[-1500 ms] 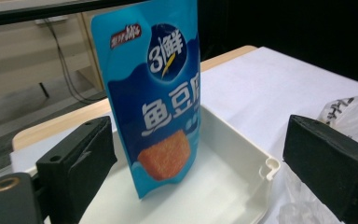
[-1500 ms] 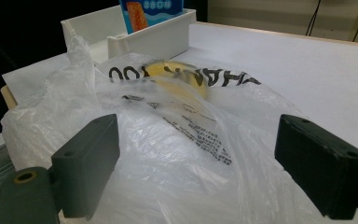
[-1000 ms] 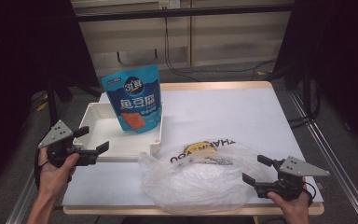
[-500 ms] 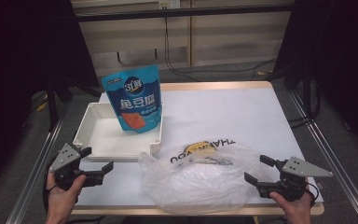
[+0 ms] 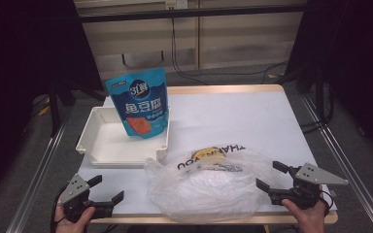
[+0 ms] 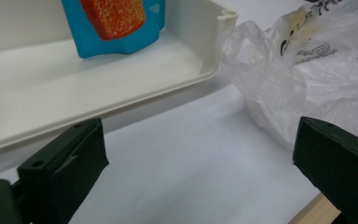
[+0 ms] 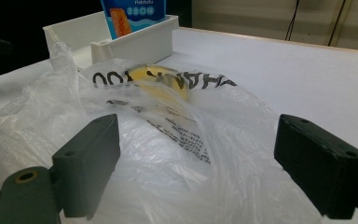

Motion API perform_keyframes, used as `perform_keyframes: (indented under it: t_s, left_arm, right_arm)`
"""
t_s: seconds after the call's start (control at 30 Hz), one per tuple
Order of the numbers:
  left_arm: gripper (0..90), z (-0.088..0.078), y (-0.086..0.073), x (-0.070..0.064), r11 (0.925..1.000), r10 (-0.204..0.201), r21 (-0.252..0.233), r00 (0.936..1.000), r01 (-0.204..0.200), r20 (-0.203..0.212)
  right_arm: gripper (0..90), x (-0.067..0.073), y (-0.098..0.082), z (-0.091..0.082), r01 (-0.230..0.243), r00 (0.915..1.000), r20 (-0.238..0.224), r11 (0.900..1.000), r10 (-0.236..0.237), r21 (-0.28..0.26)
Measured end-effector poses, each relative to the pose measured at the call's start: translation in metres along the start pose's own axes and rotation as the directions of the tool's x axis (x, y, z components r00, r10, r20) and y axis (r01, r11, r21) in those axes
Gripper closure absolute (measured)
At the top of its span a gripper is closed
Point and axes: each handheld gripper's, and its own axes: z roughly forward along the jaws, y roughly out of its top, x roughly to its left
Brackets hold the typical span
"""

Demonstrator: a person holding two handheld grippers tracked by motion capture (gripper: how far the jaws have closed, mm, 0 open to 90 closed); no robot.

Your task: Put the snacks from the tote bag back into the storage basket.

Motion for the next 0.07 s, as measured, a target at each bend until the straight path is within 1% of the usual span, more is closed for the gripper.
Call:
perform_keyframes:
  t_s: [0.03,0.07]
  left_arm:
    - [2.2,-0.0002,-0.0017,0.0013,1.0000,-0.002,0.006,1.0000,0.002,-0.004]
    - [2.4,0.0006,-0.0033,0.0028,0.9998,-0.017,0.010,0.9999,0.016,0.002]
  right_arm:
    - [14.7,0.0001,-0.0001,-0.0001,0.000,1.0000,0.000,1.000,0.000,0.001]
    - [14.9,0.0000,0.0000,-0.0001,0.006,1.0000,0.006,1.000,-0.006,0.009]
